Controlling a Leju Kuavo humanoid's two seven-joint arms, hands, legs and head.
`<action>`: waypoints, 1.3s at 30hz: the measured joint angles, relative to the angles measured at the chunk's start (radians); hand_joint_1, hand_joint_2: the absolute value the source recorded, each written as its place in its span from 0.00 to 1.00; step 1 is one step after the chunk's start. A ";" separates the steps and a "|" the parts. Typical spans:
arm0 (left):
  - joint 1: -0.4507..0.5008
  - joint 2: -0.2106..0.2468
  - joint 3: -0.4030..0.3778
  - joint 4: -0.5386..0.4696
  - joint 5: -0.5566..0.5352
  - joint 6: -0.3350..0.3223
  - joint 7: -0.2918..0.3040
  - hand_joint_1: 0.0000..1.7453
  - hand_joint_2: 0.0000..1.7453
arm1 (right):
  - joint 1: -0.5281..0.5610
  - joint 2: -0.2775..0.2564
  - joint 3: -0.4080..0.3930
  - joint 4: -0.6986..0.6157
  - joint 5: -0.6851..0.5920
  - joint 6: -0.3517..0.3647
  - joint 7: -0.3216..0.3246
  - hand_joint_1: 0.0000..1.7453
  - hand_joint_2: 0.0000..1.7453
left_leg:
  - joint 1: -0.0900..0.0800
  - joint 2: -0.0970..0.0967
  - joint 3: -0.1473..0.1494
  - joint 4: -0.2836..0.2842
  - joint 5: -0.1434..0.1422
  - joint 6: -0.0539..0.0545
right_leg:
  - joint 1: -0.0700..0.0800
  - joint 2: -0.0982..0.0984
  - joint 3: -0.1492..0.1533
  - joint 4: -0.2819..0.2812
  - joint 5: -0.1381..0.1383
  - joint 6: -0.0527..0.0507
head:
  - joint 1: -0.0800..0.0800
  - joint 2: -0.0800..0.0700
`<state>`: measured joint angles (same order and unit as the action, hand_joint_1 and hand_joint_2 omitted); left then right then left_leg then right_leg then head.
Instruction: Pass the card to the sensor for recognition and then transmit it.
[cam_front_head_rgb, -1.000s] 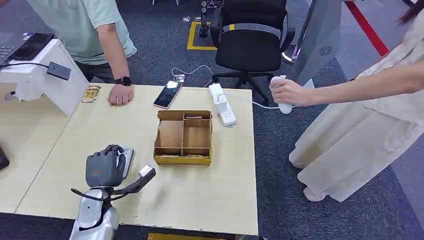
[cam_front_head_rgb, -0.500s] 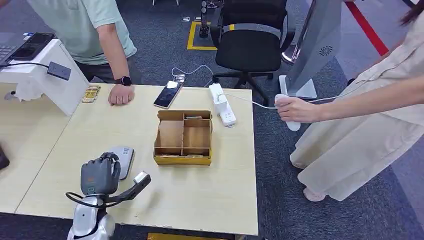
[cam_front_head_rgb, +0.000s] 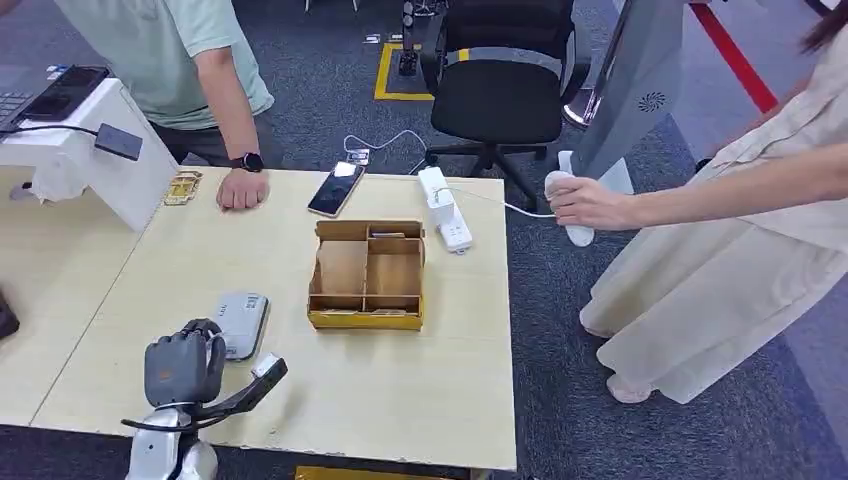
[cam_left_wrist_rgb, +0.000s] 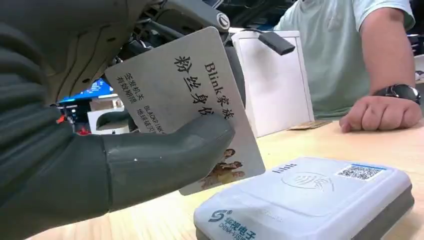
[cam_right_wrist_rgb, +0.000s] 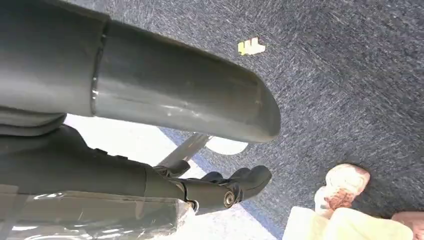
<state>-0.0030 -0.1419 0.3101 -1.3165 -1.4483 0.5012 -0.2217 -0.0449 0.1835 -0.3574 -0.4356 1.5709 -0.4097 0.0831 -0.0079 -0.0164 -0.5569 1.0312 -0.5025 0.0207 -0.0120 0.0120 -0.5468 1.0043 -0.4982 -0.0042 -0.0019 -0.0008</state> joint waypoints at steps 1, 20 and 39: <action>0.000 -0.001 0.000 0.000 -0.015 0.004 0.003 1.00 1.00 | 0.000 0.000 0.000 0.000 0.000 0.000 0.000 0.00 0.00 | 0.000 0.000 0.000 0.000 0.000 0.000 | 0.000 0.000 0.000 0.000 0.000 0.000 | 0.000 0.000; -0.022 -0.028 0.000 -0.009 -0.060 0.041 0.046 1.00 1.00 | -0.001 0.000 0.001 -0.001 0.000 0.002 0.001 0.00 0.00 | 0.000 0.000 0.000 0.000 0.000 0.000 | 0.000 0.000 0.000 0.000 0.000 0.000 | 0.000 0.000; -0.020 0.027 -0.099 0.059 -0.061 0.036 0.250 1.00 1.00 | 0.000 0.000 0.000 -0.003 0.000 0.001 0.001 0.00 0.00 | 0.000 0.000 0.000 0.000 0.000 0.000 | 0.000 0.000 0.000 0.000 0.000 0.000 | 0.000 0.000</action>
<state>-0.0229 -0.1152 0.2109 -1.2577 -1.5091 0.5375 0.0283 -0.0445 0.1835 -0.3574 -0.4391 1.5709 -0.4089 0.0839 -0.0078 -0.0162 -0.5568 1.0313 -0.5025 0.0207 -0.0120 0.0122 -0.5471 1.0043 -0.4982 -0.0042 -0.0019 -0.0011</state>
